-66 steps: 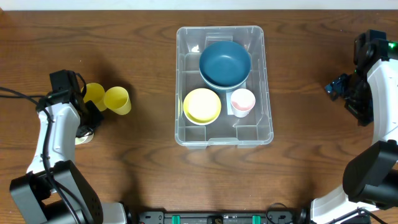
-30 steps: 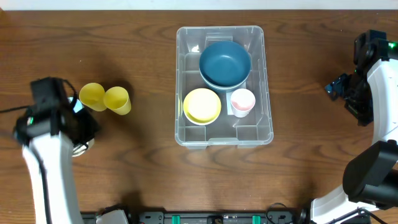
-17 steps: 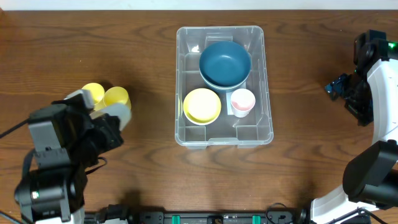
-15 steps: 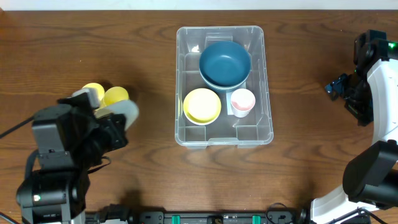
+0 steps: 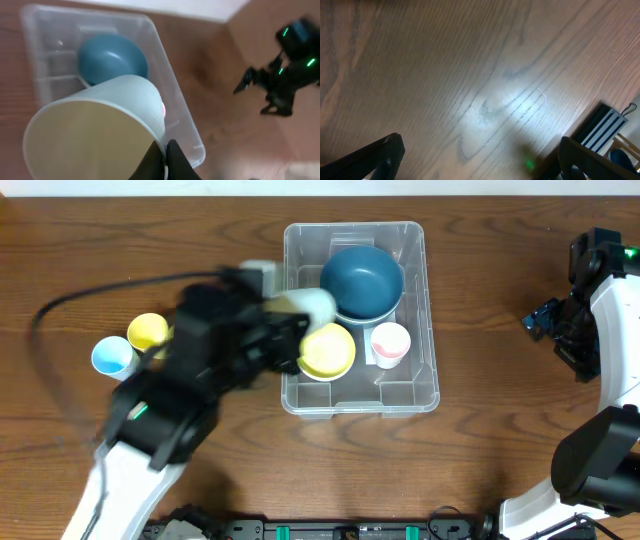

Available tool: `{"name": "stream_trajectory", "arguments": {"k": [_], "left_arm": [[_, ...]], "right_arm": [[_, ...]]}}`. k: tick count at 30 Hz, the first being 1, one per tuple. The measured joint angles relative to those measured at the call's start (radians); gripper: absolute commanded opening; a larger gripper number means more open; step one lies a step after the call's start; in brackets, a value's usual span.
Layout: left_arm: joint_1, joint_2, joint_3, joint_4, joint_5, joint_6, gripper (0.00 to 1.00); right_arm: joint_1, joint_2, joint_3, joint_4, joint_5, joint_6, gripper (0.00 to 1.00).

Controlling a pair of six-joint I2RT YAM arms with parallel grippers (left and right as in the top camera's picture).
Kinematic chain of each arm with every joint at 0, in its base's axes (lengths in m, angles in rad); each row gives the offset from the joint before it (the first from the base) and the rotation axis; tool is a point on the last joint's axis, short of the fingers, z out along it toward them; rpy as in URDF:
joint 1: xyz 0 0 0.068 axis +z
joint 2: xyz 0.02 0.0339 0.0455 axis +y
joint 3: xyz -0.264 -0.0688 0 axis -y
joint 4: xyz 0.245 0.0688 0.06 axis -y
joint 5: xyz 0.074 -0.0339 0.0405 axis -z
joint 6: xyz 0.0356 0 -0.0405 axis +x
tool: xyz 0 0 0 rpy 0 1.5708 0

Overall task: Pack container
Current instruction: 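Carry the white cup into the bin and drop it onto the pink cup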

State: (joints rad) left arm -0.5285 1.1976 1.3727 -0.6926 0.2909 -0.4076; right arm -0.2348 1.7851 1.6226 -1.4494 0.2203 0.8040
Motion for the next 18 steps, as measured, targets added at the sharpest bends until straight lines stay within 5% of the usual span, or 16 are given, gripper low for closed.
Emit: {"name": "stream_trajectory", "arguments": {"k": [8,18], "left_arm": [[-0.145,0.350,0.134,0.010,-0.045,0.079,0.06],[-0.209,0.472,0.148,0.040,-0.089,0.141,0.06]], "right_arm": [[0.000,0.000,0.000,0.000,0.000,0.000,0.99],[0.000,0.000,0.000,0.000,0.000,0.000,0.99]]}}
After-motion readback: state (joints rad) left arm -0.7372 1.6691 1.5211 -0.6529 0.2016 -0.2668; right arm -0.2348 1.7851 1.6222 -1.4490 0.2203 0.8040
